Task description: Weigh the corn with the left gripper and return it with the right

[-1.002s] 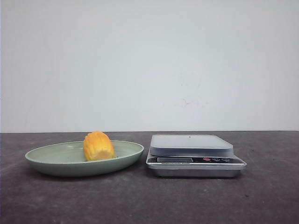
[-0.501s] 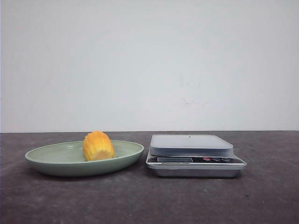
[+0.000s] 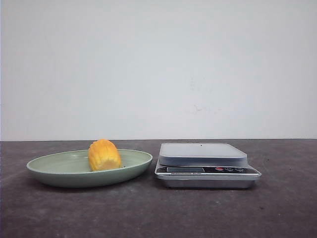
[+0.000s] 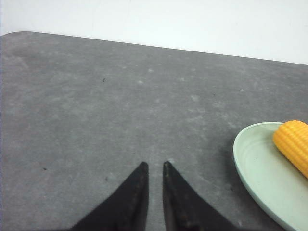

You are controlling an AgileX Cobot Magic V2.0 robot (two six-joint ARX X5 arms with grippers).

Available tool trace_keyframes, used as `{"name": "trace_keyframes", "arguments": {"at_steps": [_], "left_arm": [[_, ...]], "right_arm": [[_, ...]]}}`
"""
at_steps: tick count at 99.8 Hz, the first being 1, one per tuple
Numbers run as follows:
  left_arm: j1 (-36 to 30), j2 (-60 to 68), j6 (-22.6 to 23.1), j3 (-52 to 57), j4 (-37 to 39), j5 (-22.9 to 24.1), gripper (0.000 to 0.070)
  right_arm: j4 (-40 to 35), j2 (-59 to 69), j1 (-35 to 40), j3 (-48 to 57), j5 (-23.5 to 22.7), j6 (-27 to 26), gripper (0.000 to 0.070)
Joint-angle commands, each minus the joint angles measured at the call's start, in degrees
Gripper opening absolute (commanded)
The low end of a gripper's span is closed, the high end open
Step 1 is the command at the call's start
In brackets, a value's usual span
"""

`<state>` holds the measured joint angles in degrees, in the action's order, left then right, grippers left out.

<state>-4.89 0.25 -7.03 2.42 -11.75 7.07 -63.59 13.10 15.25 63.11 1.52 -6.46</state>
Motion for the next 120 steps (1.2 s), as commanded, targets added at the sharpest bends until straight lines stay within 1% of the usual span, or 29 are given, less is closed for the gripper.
{"name": "trace_keyframes", "arguments": {"at_steps": [1, 16, 21, 27, 32, 44, 53, 64, 82, 88, 105, 120], "left_arm": [[0.1, -0.1, 0.3, -0.9, -0.3, -0.2, 0.0015], [0.1, -0.1, 0.3, -0.9, -0.3, -0.2, 0.0015], [0.1, -0.1, 0.3, -0.9, -0.3, -0.2, 0.0016], [0.1, -0.1, 0.3, -0.9, -0.3, -0.2, 0.0016], [0.1, -0.1, 0.3, -0.9, -0.3, -0.2, 0.0015], [0.1, -0.1, 0.3, -0.9, -0.3, -0.2, 0.0015], [0.1, -0.1, 0.3, -0.9, -0.3, -0.2, 0.0016], [0.1, -0.1, 0.3, -0.9, -0.3, -0.2, 0.0015], [0.1, -0.1, 0.3, -0.9, -0.3, -0.2, 0.0016], [0.1, -0.1, 0.3, -0.9, -0.3, -0.2, 0.0016], [0.1, -0.1, 0.3, -0.9, -0.3, -0.2, 0.0016], [0.1, -0.1, 0.3, -0.9, -0.3, -0.2, 0.0015]], "right_arm": [[0.6, 0.2, 0.0, 0.6, 0.0, -0.8, 0.0004], [0.7, 0.2, 0.0, 0.6, 0.0, -0.6, 0.0004], [1.0, 0.2, -0.1, 0.6, 0.4, 1.6, 0.0004], [1.7, 0.2, -1.2, 0.6, 1.6, 2.7, 0.0004], [3.4, 0.1, -3.1, 0.4, 1.9, 2.8, 0.0004], [10.7, -0.9, -8.7, -2.3, 2.2, 3.1, 0.0004], [17.9, -2.9, -11.3, -7.5, 1.7, 3.1, 0.0004], [27.5, -5.9, -13.2, -16.6, 0.3, 3.0, 0.0004], [41.2, -10.4, -13.9, -31.9, -0.4, 2.6, 0.0004], [44.7, -11.4, -13.9, -36.2, -0.4, 2.6, 0.0004], [51.6, -12.9, -13.9, -46.0, -0.5, 2.6, 0.0004], [52.9, -12.9, -13.8, -51.1, -1.7, 2.6, 0.0004]]}}
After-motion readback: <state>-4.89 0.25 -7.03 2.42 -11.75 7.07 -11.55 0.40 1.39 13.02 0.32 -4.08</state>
